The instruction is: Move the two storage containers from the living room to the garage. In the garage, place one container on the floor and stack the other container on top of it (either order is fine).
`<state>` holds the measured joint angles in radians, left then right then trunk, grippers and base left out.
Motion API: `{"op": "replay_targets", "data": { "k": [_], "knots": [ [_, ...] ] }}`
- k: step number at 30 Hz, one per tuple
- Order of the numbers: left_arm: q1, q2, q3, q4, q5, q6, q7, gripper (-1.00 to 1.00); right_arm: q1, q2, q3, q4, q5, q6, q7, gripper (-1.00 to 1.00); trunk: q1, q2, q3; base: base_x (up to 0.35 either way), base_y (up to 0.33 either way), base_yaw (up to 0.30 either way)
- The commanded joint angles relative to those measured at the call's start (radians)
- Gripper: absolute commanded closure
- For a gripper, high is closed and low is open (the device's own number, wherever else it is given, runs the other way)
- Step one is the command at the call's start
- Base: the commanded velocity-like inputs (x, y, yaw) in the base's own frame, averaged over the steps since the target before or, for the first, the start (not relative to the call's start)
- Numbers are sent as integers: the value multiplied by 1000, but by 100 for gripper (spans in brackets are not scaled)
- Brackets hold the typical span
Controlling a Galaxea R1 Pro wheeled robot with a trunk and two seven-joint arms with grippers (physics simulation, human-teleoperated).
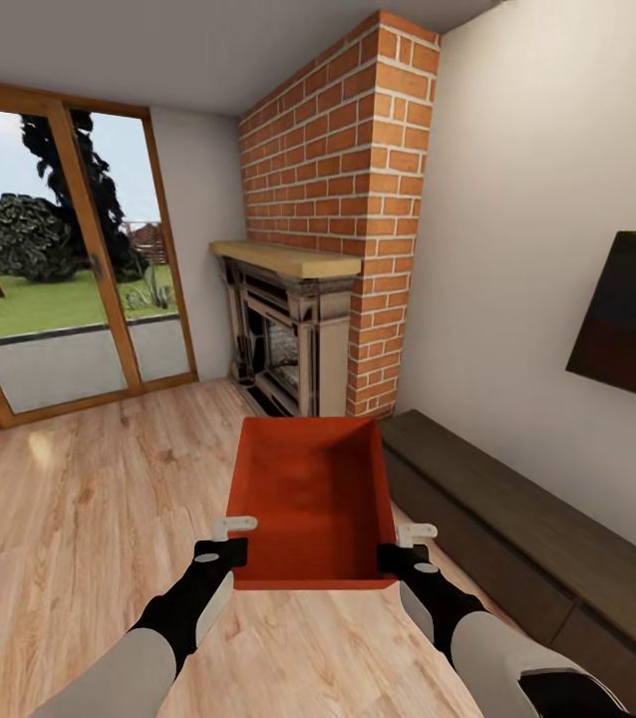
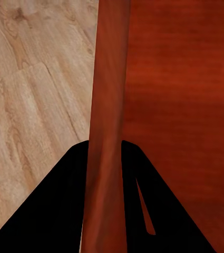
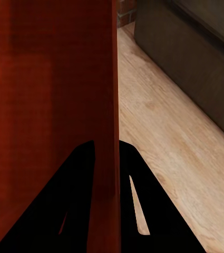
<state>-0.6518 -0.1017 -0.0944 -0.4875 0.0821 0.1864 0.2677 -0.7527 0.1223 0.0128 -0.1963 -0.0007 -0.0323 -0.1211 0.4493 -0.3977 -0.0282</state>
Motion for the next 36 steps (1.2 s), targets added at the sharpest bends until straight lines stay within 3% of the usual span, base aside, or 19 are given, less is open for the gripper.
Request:
{"op": "replay_targets", "data": {
  "k": [1,16,36],
  "knots": [
    [0,2,-5,1,8,8,53,100,-1,-13,-14,-2,11,-60,-64,100,1,-2,-1,0,0,0],
    [0,2,-5,1,8,8,53,100,-2,-13,-14,-2,11,-59,-63,100,1,-2,22,0,0,0],
    [0,2,-5,1,8,5,53,100,-2,-12,-14,-2,11,-57,-63,100,1,-2,24,0,0,0]
  ]
}}
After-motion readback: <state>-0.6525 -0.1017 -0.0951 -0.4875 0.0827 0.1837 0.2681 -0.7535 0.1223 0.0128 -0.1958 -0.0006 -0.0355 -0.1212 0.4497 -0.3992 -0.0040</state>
